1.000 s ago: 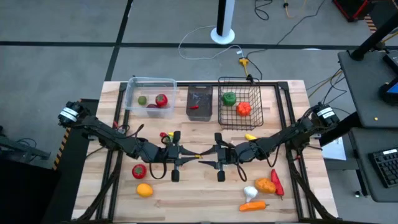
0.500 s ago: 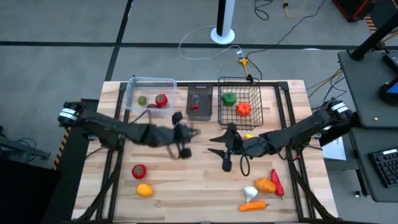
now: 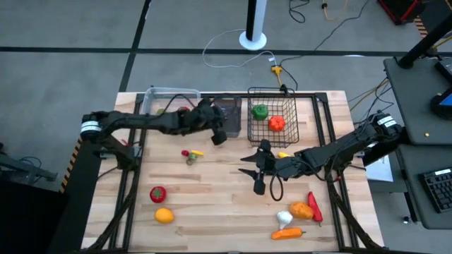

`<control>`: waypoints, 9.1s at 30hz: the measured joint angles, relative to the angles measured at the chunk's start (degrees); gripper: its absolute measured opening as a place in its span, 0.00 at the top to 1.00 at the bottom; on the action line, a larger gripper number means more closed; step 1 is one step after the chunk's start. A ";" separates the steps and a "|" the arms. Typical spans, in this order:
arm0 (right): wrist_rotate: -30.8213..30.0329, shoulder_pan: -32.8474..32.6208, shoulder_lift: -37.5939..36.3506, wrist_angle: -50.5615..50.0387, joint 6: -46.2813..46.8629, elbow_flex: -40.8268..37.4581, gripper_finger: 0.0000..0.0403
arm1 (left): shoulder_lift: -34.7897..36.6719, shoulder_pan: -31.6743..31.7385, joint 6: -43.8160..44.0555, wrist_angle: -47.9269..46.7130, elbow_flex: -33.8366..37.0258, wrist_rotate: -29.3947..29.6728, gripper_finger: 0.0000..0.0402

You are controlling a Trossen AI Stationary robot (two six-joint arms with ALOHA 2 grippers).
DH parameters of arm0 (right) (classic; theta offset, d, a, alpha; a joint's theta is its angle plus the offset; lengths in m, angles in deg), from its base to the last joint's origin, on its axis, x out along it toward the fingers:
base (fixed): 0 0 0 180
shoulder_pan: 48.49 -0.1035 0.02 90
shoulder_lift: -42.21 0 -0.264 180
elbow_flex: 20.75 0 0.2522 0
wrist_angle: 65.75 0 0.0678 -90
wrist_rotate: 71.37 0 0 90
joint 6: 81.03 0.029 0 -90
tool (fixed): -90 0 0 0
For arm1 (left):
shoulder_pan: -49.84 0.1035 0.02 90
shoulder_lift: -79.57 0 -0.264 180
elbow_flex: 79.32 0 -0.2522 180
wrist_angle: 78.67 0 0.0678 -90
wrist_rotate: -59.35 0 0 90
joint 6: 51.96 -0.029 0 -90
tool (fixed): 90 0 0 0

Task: Sort produce into baskets
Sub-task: Put the yellow corn into the black bin, then put the brown potato into the black basket

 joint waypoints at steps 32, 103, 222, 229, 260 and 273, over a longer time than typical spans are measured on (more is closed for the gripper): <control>-0.92 -0.02 0.02 -1.71 1.36 0.00 0.59 | -9.05 5.23 -2.61 -8.32 -9.30 -0.18 0.75; 22.17 -22.41 9.09 -75.10 44.07 24.58 0.58 | 5.73 -57.02 31.67 -32.45 -9.19 29.61 0.58; 9.60 31.69 9.02 -76.40 29.79 32.48 0.33 | 5.81 -56.82 38.62 -33.65 -5.45 37.08 0.58; 10.13 34.03 10.38 -70.78 29.81 29.20 0.32 | 5.81 -56.82 38.84 -33.66 -5.45 37.08 0.58; 20.65 39.44 10.62 -62.54 -2.80 17.48 0.32 | 5.81 -56.82 39.06 -33.67 -5.43 37.06 0.58; 21.05 39.36 10.53 -57.08 -18.93 12.42 0.31 | 5.81 -56.83 39.05 -33.67 -5.43 37.06 0.58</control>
